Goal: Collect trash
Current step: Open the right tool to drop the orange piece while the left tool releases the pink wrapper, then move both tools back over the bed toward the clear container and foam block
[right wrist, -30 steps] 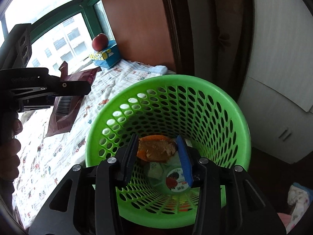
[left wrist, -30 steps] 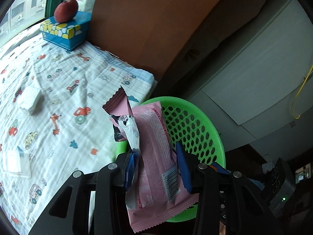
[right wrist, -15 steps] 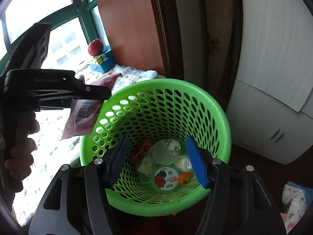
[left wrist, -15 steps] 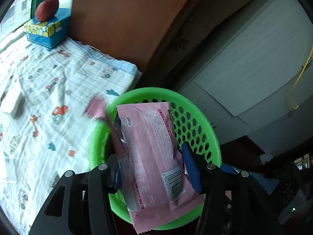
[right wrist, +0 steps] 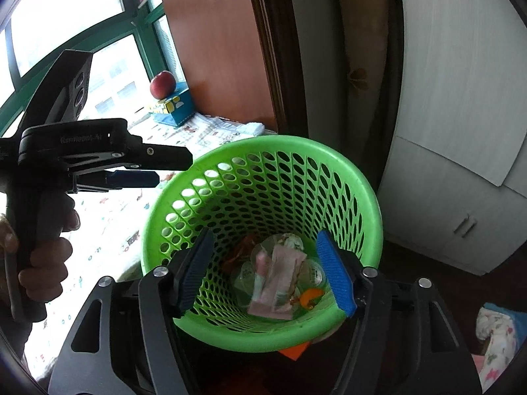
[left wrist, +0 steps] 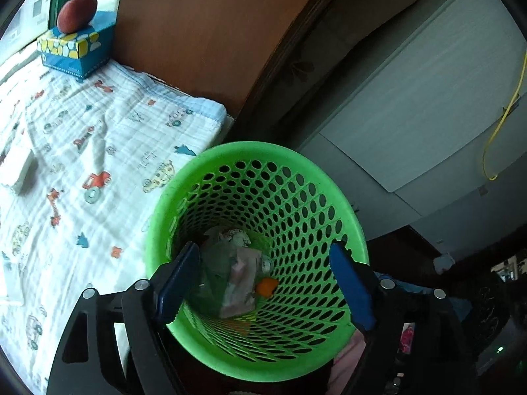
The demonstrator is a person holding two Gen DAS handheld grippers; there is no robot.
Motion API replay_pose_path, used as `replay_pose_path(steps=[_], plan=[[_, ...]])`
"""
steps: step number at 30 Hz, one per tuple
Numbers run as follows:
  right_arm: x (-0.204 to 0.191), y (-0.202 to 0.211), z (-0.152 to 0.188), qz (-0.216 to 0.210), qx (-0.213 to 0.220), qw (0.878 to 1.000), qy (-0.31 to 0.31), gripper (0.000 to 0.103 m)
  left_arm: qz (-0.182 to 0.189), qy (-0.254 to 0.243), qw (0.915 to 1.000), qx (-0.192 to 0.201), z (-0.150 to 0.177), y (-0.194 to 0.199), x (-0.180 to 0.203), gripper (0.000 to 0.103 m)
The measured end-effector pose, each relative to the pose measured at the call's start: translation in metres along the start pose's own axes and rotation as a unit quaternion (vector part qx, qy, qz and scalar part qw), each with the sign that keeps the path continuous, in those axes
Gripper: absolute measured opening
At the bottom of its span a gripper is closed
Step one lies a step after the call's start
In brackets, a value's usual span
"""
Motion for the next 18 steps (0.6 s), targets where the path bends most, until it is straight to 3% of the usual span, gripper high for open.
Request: replay_pose_path(steps=[4, 11, 18], plan=[[-0.005, 0.002, -0.003, -0.002, 0.005, 1.0, 0.006, 0.07, -0.006, -0.01, 0.9998, 0.014, 0.0, 0.013, -0.004, 0.078], [-0.019, 0.003, -0.009, -0.011, 0.013, 1.0, 0.016, 0.077, -0.048, -0.028, 0.9977, 0.039, 0.006, 0.042, -0.023, 0.08], [-0.039, 0.0, -0.018, -0.03, 0.018, 0.999, 0.029, 0.081, -0.088, -0.013, 0.994, 0.064, 0.014, 0.073, -0.067, 0.082]])
Point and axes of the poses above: each gripper's, at about its wrist camera, not at the fingertips, and y roughly against the way its jaws point, x to its right, z to its underside, the point moved 3 cm from there along -y, roughly the way its jaws point, and after that the axes turned 5 degrees about y, right-handed, at the moved point
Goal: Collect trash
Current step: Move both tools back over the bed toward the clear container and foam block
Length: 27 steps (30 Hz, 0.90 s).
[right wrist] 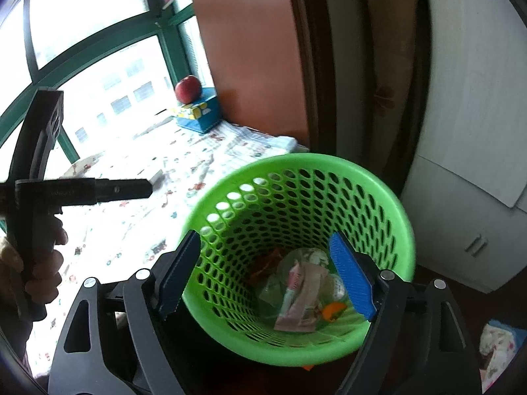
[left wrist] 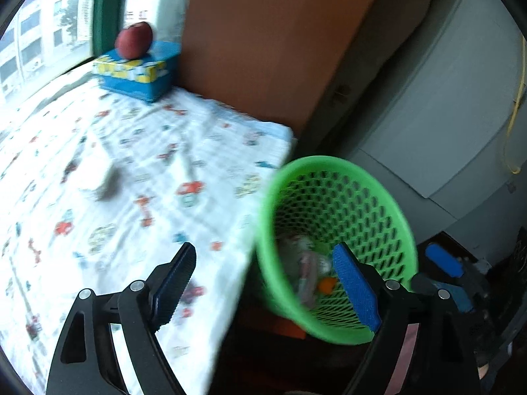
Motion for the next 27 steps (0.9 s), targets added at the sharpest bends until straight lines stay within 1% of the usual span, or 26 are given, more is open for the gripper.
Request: replay_pose_path(steps=[8, 10, 12, 16, 21, 23, 27], plan=[[-0.035, -0.016, -0.011, -0.032, -0.005, 0.999, 0.019, 0.082, -0.059, 0.039, 0.9974, 0.015, 0.013, 0.018, -0.076, 0.085], [-0.045, -0.02, -0.013, -0.041, -0.007, 0.999, 0.024, 0.082, -0.08, 0.049, 0.9954, 0.018, 0.016, 0.022, -0.099, 0.085], [-0.054, -0.025, -0.016, -0.05, -0.008, 0.998, 0.029, 0.083, -0.11, 0.06, 0.9919, 0.018, 0.02, 0.023, -0.122, 0.085], [-0.075, -0.034, -0.021, -0.066, -0.012, 0.997, 0.041, 0.083, -0.137, 0.093, 0.9861, 0.003, 0.03, 0.019, -0.165, 0.085], [-0.092, -0.044, -0.025, -0.079, -0.016, 0.995, 0.051, 0.083, -0.15, 0.107, 0.9827, -0.012, 0.036, 0.005, -0.191, 0.086], [-0.096, -0.05, -0.027, -0.083, -0.019, 0.995, 0.054, 0.083, -0.156, 0.108, 0.9817, -0.017, 0.038, -0.001, -0.197, 0.088], [-0.102, -0.057, -0.028, -0.086, -0.024, 0.994, 0.058, 0.083, -0.165, 0.112, 0.9795, -0.027, 0.041, -0.014, -0.206, 0.088]])
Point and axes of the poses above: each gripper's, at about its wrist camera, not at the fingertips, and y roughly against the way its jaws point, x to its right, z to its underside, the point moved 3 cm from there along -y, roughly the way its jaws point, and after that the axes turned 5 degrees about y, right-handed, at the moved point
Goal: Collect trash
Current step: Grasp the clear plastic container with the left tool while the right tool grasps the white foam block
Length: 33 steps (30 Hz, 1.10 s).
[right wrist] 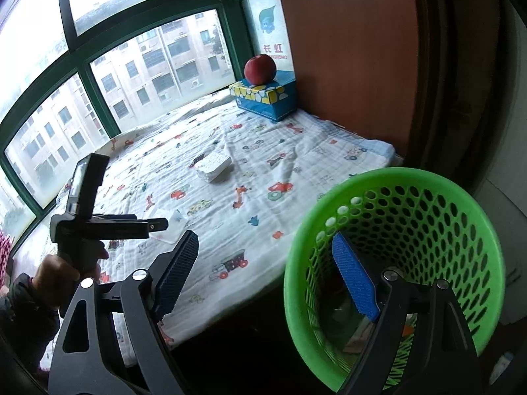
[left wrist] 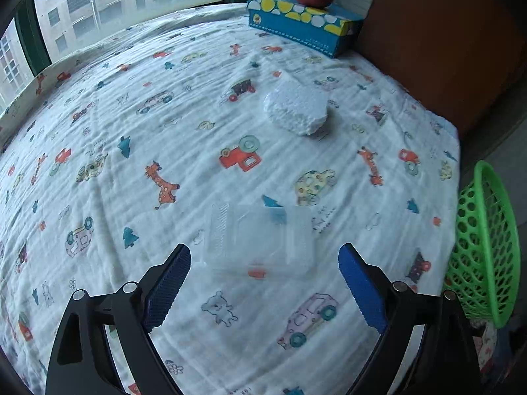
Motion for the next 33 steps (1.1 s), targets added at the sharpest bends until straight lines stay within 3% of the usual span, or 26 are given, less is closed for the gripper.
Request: replay_pose_path(steps=[10, 11, 14, 20, 33], plan=[[-0.006, -0.02, -0.001, -0.007, -0.017, 1.0, 0.001, 0.083, -0.009, 0.001, 0.9998, -0.015, 0.0, -0.028, -0.002, 0.088], [-0.007, -0.022, -0.001, -0.007, -0.019, 1.0, 0.002, 0.083, -0.004, 0.003, 0.9999, -0.015, 0.0, -0.029, -0.002, 0.082], [-0.008, -0.029, -0.003, -0.008, -0.023, 1.0, 0.004, 0.083, -0.006, 0.0, 1.0, -0.006, 0.001, -0.028, -0.004, 0.08], [-0.017, -0.046, -0.014, -0.021, -0.032, 0.999, 0.008, 0.083, 0.012, 0.024, 0.9995, 0.014, 0.001, -0.007, -0.021, 0.079], [-0.069, -0.132, -0.053, -0.059, -0.071, 0.996, 0.018, 0.083, -0.003, 0.062, 0.9963, 0.059, 0.007, 0.053, -0.075, 0.079]])
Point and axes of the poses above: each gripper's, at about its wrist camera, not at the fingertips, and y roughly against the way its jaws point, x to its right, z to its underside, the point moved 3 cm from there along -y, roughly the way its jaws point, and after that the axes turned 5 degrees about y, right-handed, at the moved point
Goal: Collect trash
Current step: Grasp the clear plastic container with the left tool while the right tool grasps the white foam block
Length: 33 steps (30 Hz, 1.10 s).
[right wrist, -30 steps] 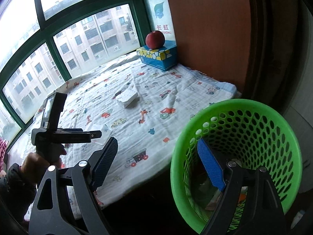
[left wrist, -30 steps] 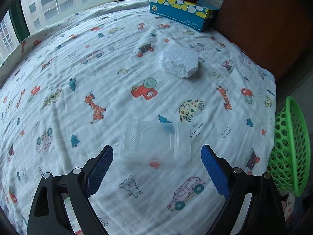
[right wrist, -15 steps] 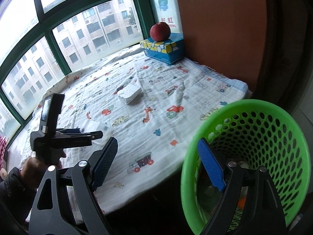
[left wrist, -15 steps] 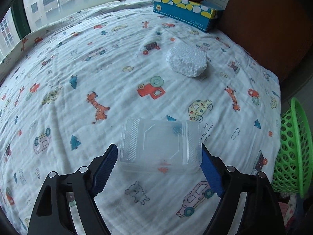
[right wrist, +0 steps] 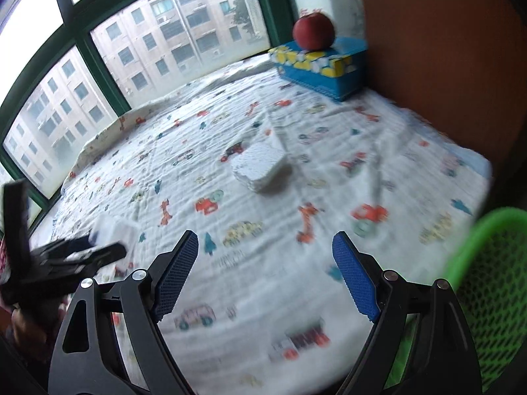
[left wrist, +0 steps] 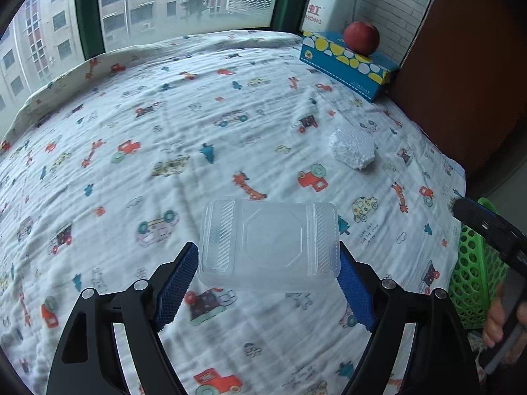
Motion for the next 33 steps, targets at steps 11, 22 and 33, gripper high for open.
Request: replay_pose_path(steps=[11, 22, 33], plan=[[-0.017, -0.095, -0.041, 0.013, -0.048, 0.999, 0.007, 0.083, 0.012, 0.025, 0.9996, 0.008, 0.011, 0.012, -0.023, 0.079], [-0.012, -0.153, -0.056, 0.059, -0.083, 0.995, -0.002, 0.083, 0.014, 0.041, 0.999, 0.006, 0.015, 0.013, -0.037, 0.079], [-0.017, -0.149, -0.059, 0.069, -0.066, 0.995, 0.016, 0.068, 0.013, 0.044, 0.999, 0.001, 0.016, 0.012, -0.039, 0.079]])
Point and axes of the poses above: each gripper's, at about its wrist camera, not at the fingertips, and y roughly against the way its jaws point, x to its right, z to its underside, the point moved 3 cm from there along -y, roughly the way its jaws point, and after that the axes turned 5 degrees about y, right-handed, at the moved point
